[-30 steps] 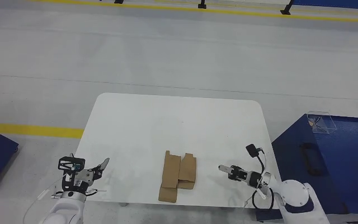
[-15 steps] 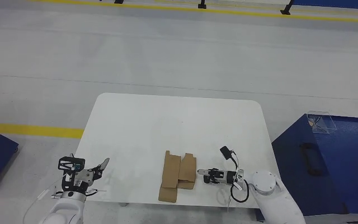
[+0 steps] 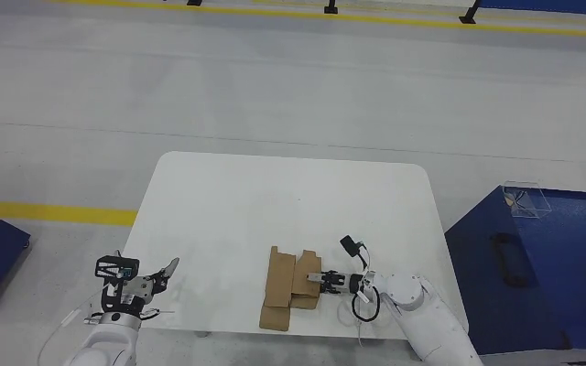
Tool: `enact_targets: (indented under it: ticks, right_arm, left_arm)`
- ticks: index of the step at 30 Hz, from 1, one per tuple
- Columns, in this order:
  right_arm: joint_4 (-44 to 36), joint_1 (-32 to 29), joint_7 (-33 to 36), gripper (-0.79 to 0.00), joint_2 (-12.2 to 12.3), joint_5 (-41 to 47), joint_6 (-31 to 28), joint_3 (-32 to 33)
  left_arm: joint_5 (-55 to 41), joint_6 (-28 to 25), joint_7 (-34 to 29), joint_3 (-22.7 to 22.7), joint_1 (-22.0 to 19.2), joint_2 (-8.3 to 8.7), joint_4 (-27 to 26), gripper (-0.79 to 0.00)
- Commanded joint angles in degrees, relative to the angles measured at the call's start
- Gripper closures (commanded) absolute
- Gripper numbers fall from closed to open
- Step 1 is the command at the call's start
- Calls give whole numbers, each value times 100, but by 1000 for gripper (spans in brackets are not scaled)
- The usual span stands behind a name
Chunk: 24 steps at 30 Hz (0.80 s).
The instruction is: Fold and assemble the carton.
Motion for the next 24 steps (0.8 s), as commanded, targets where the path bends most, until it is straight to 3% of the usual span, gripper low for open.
enact_targets:
  ticks: [1, 2, 3, 4, 5, 7, 13, 24]
  right_arm:
    - [165, 105, -34, -508, -36, 16, -40, -108]
    - [248, 157, -51, -486, -57, 23, -78, -166]
    - [329, 202, -53, -416, -78, 80, -140, -210]
    - [406, 244, -38, -311, -96, 145, -222, -245]
    - [477, 281, -7, -157, -112, 221, -332, -274]
    - [616, 337, 84, 0, -137, 420, -548, -300]
    - [532, 450, 566, 0, -108, 895, -1108, -161]
    - [-597, 442, 547, 0, -9, 948, -624, 84]
  left_arm:
    - [0, 0, 0, 0, 0, 0, 0, -785]
    - [0, 0, 0, 0, 0, 0, 0, -785]
    - [0, 0, 0, 0, 0, 0, 0, -785]
    - [0, 0, 0, 0, 0, 0, 0, -785]
    - [0, 0, 0, 0, 0, 0, 0, -785]
    - [0, 0, 0, 0, 0, 0, 0, -785]
    - [0, 0, 0, 0, 0, 0, 0, -785]
    - [0, 0, 0, 0, 0, 0, 0, -785]
